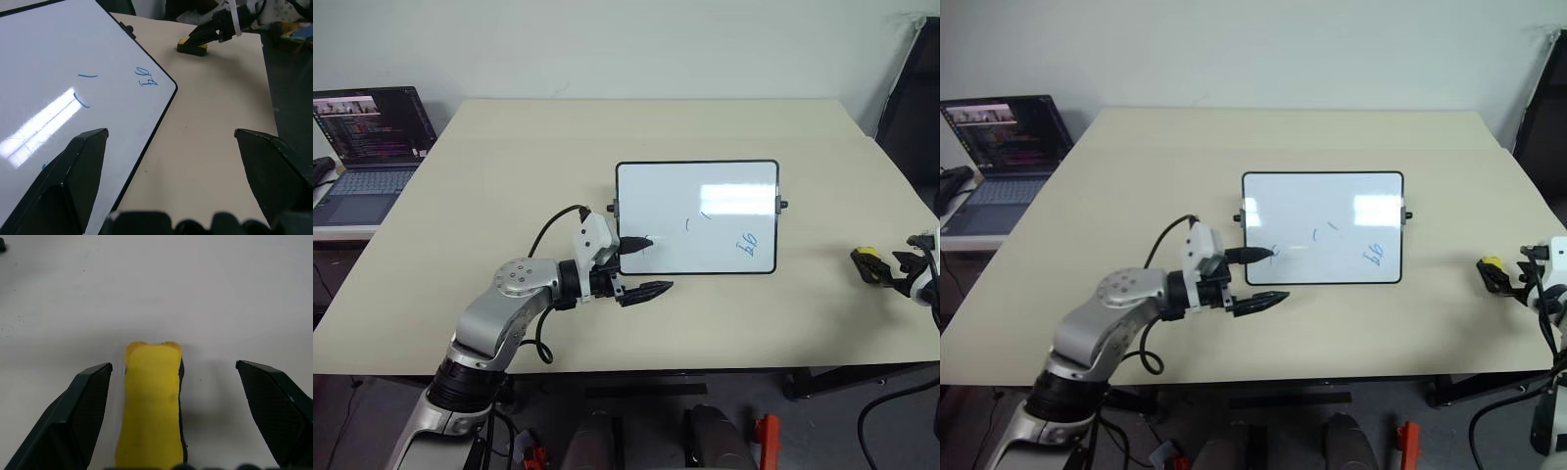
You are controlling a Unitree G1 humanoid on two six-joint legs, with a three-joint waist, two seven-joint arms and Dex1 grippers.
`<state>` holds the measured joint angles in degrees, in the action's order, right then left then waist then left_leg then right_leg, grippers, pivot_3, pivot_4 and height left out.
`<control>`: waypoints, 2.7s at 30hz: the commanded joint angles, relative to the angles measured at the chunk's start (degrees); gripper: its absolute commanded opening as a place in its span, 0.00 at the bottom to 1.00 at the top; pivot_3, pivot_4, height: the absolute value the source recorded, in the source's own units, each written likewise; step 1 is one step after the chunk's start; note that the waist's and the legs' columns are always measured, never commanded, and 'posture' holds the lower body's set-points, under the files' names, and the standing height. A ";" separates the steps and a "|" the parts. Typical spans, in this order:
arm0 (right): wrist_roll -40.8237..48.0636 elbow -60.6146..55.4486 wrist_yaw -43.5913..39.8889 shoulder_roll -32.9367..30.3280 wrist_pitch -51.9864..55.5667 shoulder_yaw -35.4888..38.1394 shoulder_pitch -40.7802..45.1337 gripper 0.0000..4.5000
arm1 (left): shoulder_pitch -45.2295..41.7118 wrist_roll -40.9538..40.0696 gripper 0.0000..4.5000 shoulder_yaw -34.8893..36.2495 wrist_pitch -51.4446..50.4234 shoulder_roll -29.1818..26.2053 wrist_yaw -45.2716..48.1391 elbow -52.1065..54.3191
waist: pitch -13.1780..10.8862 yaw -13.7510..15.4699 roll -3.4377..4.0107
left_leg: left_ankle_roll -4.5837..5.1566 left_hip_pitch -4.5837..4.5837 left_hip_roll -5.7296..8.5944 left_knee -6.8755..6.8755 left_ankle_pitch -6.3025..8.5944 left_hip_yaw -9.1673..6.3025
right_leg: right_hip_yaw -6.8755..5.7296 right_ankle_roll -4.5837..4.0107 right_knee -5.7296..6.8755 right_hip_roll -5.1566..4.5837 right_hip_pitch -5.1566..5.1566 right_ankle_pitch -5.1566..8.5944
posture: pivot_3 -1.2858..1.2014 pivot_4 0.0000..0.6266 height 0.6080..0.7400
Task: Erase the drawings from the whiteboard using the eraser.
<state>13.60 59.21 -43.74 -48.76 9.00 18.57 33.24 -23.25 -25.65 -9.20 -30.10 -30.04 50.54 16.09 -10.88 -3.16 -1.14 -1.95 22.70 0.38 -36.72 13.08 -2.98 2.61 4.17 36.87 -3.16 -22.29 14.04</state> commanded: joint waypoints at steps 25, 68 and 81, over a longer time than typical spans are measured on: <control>13.55 -50.62 -5.84 1.69 13.59 -1.48 2.18 0.21 | 1.82 4.39 1.00 8.04 7.50 -7.14 1.62 -8.45 | -0.24 -1.46 0.55 | 0.00 -0.02 -0.07 0.02 0.00 0.03 | 0.10 0.08 0.17 0.07 -0.15 0.05 | 0.52 0.24 1.00; -22.13 -23.27 7.48 30.68 -22.10 -35.96 12.05 0.21 | 6.40 1.85 1.00 12.71 2.29 -14.96 1.76 4.90 | 0.04 0.23 -0.02 | -0.03 -0.28 -0.18 -0.14 -0.03 -0.14 | -0.13 -0.24 0.28 0.12 0.05 -0.15 | 0.52 0.24 1.00; -21.73 -27.22 -3.35 31.17 -19.75 -40.62 5.75 0.21 | 6.67 2.03 1.00 13.01 0.94 -16.16 2.04 6.33 | 0.07 0.07 -0.05 | -0.03 -0.29 -0.19 -0.05 -0.03 -0.17 | -0.14 -0.28 0.25 0.12 0.05 -0.11 | 0.52 0.24 1.00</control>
<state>-7.72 31.10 -45.82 -17.04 -13.87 -21.95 39.80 -16.20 -22.91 2.27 -29.53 -45.29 52.32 20.06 -10.81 -3.09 -1.19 -1.98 22.40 0.19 -36.77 13.05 -3.15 2.47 3.91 37.12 -3.04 -22.23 13.93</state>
